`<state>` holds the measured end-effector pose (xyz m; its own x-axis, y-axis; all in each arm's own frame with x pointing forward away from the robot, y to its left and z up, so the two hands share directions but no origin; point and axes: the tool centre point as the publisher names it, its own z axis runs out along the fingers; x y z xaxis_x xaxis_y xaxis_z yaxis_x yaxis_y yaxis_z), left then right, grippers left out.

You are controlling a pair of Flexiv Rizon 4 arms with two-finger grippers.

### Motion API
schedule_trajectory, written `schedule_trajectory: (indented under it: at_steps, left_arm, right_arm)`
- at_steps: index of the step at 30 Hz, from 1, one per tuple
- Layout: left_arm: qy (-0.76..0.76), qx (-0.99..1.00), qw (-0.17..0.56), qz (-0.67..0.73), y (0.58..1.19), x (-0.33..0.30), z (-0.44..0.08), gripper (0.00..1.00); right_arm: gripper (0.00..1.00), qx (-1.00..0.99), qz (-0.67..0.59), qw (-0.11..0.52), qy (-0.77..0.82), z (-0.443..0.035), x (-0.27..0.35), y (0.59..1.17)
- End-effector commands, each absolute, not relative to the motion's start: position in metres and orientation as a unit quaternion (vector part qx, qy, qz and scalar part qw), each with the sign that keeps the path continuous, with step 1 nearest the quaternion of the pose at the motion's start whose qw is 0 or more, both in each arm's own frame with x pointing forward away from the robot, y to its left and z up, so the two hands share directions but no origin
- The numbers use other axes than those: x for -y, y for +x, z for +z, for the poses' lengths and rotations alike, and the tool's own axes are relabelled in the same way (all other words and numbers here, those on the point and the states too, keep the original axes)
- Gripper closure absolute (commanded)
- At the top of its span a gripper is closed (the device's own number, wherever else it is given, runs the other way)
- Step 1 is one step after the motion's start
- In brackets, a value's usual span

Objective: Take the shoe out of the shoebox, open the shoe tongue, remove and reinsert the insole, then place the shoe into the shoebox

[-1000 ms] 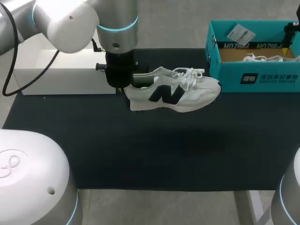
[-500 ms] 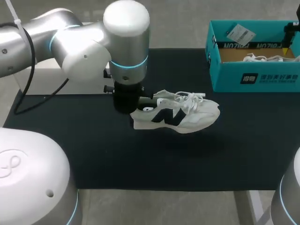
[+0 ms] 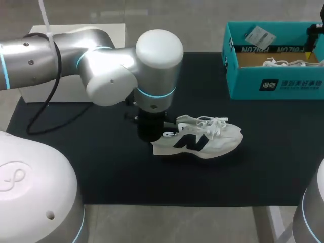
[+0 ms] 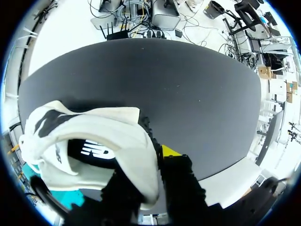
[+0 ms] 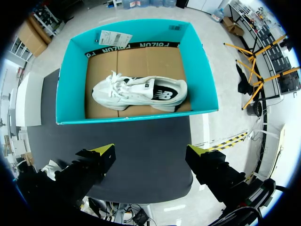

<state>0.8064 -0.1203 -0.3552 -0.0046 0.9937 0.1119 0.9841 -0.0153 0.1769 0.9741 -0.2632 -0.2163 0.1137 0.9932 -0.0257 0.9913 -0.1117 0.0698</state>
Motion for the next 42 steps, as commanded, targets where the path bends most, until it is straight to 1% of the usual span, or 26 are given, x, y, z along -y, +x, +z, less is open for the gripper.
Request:
schedule_trajectory:
  at_steps: [1,24,34,42]
  left_arm:
    - [0.700,-0.705,0.009,0.117,0.812,0.136,-0.364,1.00]
    - [0.690,-0.717,-0.012,0.098,0.806,0.143,-0.398,1.00]
    - [0.681,-0.727,0.016,0.088,0.811,0.142,-0.388,1.00]
    - [0.686,-0.723,0.010,0.087,0.815,0.138,-0.388,1.00]
  right_arm:
    - [0.00,-0.665,0.015,0.035,0.746,-0.216,0.263,0.973]
    - [0.00,-0.665,0.015,0.035,0.746,-0.216,0.263,0.973]
    - [0.00,-0.665,0.015,0.035,0.746,-0.216,0.263,0.973]
    - [0.00,-0.665,0.015,0.035,0.746,-0.216,0.263,0.973]
